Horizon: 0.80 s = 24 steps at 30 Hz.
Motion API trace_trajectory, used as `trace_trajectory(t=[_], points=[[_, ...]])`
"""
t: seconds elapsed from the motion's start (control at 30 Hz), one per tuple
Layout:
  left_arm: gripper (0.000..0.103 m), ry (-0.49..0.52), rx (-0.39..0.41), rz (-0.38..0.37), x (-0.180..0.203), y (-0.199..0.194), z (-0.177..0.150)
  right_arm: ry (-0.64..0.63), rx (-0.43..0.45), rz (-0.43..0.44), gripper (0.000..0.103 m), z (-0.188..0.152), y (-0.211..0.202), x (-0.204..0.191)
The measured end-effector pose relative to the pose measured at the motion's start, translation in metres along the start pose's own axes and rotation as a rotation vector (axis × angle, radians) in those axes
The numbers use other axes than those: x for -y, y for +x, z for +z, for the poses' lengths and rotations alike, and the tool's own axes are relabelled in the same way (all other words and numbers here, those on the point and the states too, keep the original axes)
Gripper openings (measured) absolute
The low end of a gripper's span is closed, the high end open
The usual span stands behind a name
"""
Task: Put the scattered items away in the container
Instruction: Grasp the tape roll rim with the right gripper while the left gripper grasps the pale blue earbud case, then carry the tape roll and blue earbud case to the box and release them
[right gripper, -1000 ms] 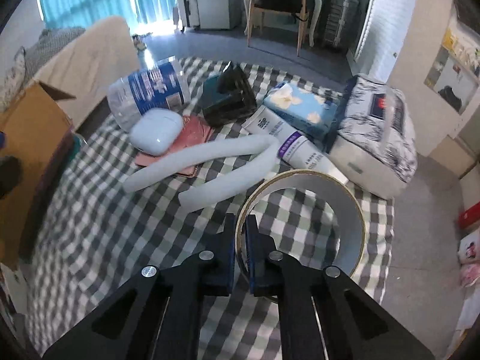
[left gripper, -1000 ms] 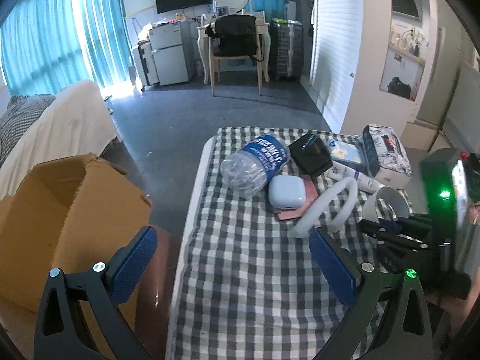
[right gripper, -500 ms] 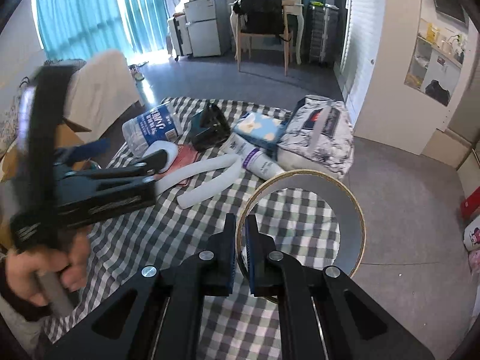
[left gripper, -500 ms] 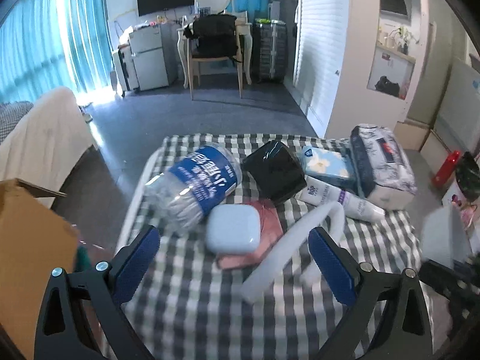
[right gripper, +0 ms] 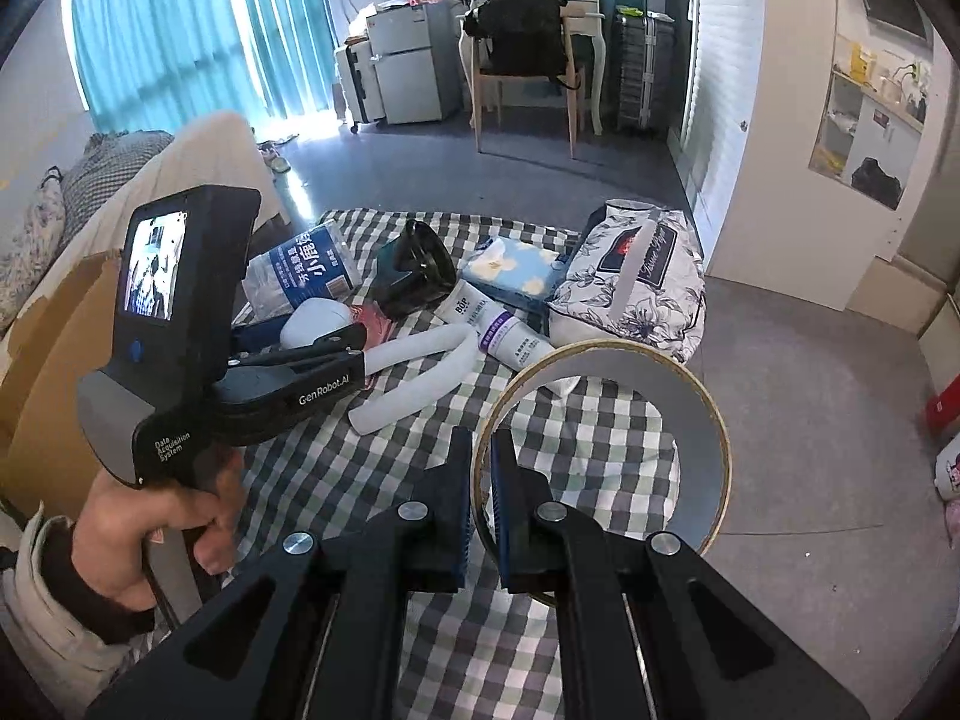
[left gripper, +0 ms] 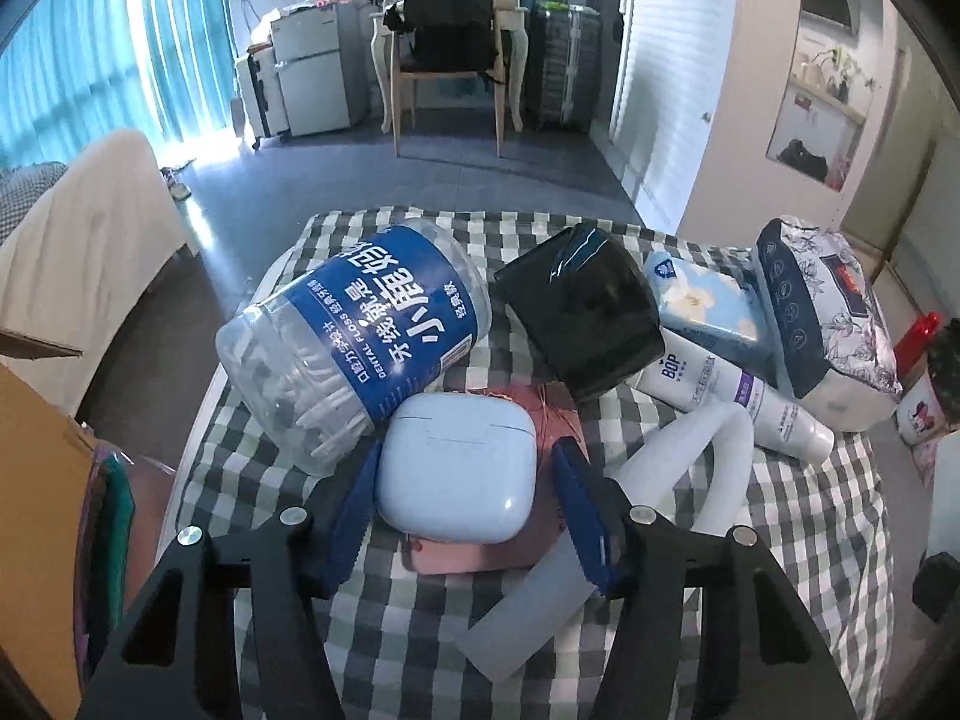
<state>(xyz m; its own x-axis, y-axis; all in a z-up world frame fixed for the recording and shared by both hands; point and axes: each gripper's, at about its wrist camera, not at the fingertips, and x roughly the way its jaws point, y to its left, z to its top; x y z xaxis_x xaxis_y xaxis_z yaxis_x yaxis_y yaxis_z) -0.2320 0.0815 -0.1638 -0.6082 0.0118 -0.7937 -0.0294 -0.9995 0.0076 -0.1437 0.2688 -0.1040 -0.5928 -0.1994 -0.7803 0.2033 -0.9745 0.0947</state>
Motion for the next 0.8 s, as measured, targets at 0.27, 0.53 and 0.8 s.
trace_trajectory(t=[0.27, 0.53, 0.8], points=[[0.051, -0.032, -0.006, -0.024, -0.006, -0.005, -0.002, -0.002, 0.001, -0.001, 0.005, 0.001, -0.001, -0.005], [0.051, -0.044, 0.04, -0.027, -0.022, -0.046, -0.007, -0.024, 0.025, 0.001, 0.005, 0.006, -0.018, -0.022], [0.051, -0.124, 0.135, 0.002, -0.077, -0.135, -0.016, -0.091, 0.083, 0.026, 0.005, 0.016, -0.052, -0.074]])
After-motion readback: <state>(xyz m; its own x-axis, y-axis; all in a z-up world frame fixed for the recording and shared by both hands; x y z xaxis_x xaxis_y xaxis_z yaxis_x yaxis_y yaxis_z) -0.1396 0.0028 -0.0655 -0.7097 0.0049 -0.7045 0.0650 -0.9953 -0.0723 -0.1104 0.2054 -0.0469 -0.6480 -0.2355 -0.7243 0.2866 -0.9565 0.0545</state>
